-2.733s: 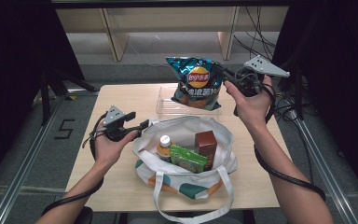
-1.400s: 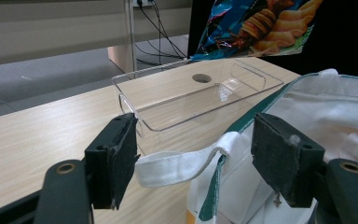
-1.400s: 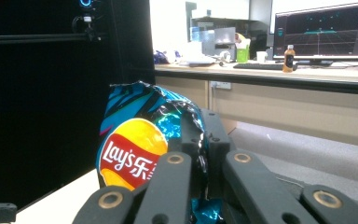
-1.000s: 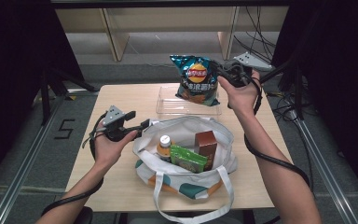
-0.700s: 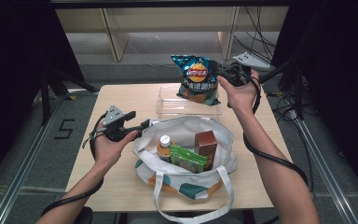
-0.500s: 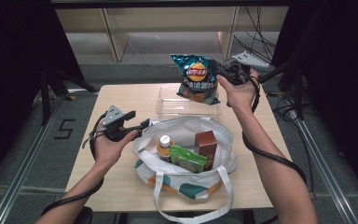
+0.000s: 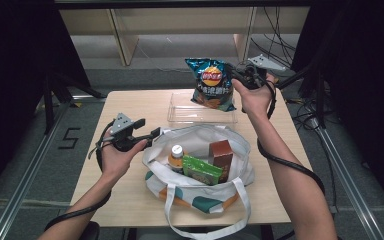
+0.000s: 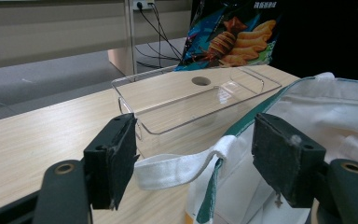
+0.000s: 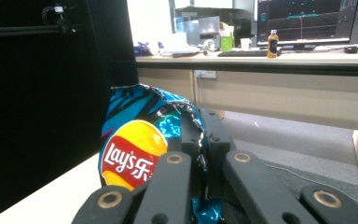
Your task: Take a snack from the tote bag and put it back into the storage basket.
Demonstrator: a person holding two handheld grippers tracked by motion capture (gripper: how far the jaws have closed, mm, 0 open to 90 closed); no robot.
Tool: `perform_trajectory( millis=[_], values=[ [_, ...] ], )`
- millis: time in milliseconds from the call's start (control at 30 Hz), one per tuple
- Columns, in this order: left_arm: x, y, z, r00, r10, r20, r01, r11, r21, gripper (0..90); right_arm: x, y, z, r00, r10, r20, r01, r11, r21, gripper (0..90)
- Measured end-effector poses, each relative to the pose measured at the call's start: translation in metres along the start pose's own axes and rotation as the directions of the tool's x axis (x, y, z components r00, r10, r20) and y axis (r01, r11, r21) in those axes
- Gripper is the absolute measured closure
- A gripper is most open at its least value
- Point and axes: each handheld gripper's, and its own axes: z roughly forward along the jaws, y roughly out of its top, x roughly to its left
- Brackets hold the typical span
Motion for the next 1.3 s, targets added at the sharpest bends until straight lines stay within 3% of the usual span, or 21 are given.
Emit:
perform_trajectory(
  millis=[100,200,267,367,400,567,633,967,1167,1267,1300],
  values=[
    [0.0,-0.001,0.0,1.0,0.005,0.0,-0.005,1.0,0.003,30.3,-0.002,0.0,0.002,0.9999,-0.011,-0.004,0.011,1.0,0.0,90.0],
    [0.001,-0.001,0.0,1.0,0.005,0.001,-0.005,1.0,0.004,30.2,-0.002,0.0,0.004,1.0,0.009,-0.004,-0.009,1.0,0.004,90.0],
    [0.0,-0.001,0.001,1.0,-0.002,0.002,0.002,1.0,0.003,30.2,-0.004,0.0,0.005,0.9999,-0.013,0.005,0.013,1.0,0.0,90.0],
    [0.0,-0.001,0.001,1.0,0.001,0.001,-0.001,1.0,0.004,30.2,-0.005,-0.001,0.008,1.0,-0.006,0.004,0.006,1.0,0.003,90.0],
    [0.0,-0.001,0.001,1.0,-0.001,0.002,0.001,1.0,0.004,30.2,-0.003,-0.001,0.008,0.9997,0.021,0.011,-0.021,1.0,0.011,90.0],
    [0.0,-0.001,0.001,1.0,0.008,0.001,-0.008,1.0,0.002,30.2,-0.006,0.0,0.011,0.9999,-0.001,0.012,0.001,1.0,0.008,90.0],
    [0.0,-0.001,0.001,1.0,0.004,0.001,-0.004,1.0,0.002,30.1,-0.005,0.0,0.012,0.9996,0.025,0.012,-0.025,1.0,0.009,90.0],
    [0.0,-0.001,0.001,1.0,0.003,0.003,-0.003,1.0,0.002,30.1,-0.006,-0.002,0.019,0.9998,0.019,0.008,-0.019,1.0,0.014,90.0],
    [-0.001,-0.001,0.001,1.0,-0.002,0.001,0.002,1.0,0.005,30.1,-0.007,-0.007,0.023,0.9981,0.05,0.037,-0.051,0.999,0.01,90.0],
    [-0.001,-0.001,0.001,1.0,-0.002,0.002,0.002,1.0,0.006,30.1,-0.012,-0.007,0.025,0.9987,0.03,0.042,-0.031,0.999,0.022,90.0],
    [-0.001,-0.001,0.001,1.0,-0.002,0.002,0.002,1.0,0.006,30.1,-0.011,-0.008,0.026,0.9977,0.051,0.044,-0.052,0.999,0.018,90.0]
  ],
)
